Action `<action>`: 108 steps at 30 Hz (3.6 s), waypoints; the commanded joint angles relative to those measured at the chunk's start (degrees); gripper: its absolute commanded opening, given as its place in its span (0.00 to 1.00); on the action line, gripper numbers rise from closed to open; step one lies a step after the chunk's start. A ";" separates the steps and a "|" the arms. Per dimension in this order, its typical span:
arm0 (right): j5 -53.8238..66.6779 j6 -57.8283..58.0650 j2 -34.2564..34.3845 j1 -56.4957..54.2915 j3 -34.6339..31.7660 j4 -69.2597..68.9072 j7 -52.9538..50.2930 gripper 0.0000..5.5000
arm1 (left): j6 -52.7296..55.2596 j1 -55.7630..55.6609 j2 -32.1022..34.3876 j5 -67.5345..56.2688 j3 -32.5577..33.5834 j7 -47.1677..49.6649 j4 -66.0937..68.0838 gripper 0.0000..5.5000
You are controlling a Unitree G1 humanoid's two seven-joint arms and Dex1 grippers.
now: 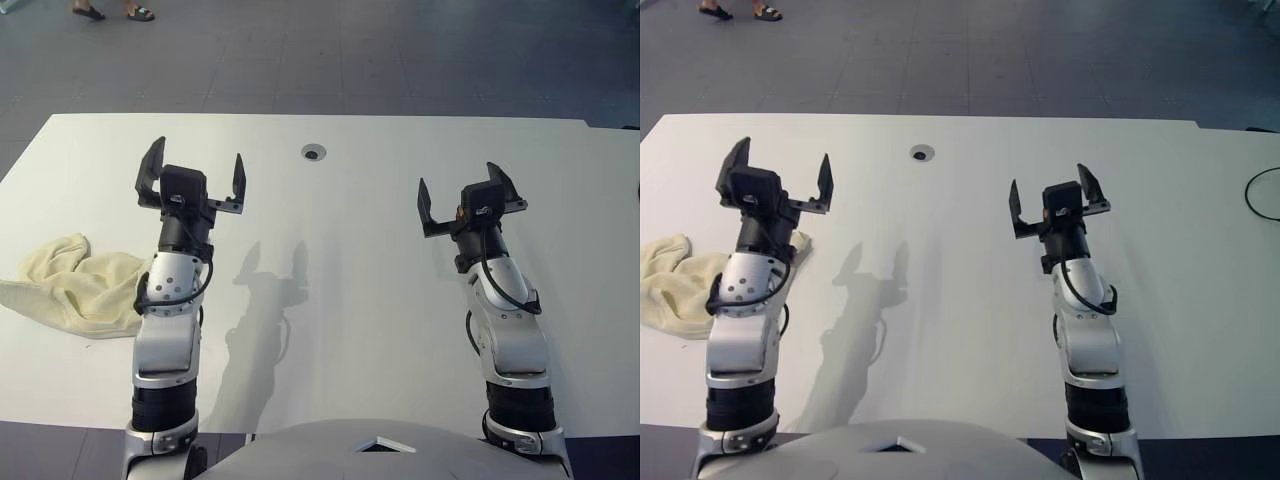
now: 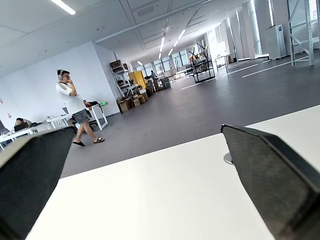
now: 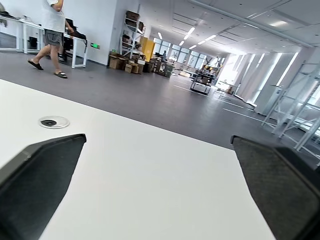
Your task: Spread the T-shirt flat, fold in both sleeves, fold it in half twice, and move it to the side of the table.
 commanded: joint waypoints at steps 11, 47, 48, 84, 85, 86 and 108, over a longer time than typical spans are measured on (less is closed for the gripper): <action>0.32 -2.51 0.96 0.15 -3.60 3.00 -2.06 0.57 | 2.29 -2.61 -6.15 -7.48 1.58 1.95 2.60 0.56; 0.53 -3.31 1.39 3.76 -2.21 1.70 -0.23 0.41 | -2.22 9.80 3.60 -3.66 9.54 -1.78 0.42 0.49; 0.57 -3.15 1.39 3.86 -2.14 1.41 -0.14 0.43 | -2.77 10.56 4.89 -3.76 11.20 -2.32 0.72 0.51; 0.92 0.66 0.74 4.71 -2.75 -1.55 1.66 0.98 | -3.13 17.75 19.30 7.61 -2.11 -20.27 12.98 0.98; 1.00 0.72 0.63 4.39 -2.92 -1.48 1.71 0.98 | -1.24 15.99 18.54 7.64 -3.72 -20.68 11.98 0.98; 1.07 0.74 0.51 4.14 -3.14 -1.41 1.74 0.98 | 0.45 14.25 17.90 7.84 -5.23 -20.99 11.38 0.98; 4.94 5.65 -4.78 -7.27 -9.17 -0.96 4.32 0.98 | 42.30 -10.04 -0.36 11.64 -28.85 -19.86 4.33 0.98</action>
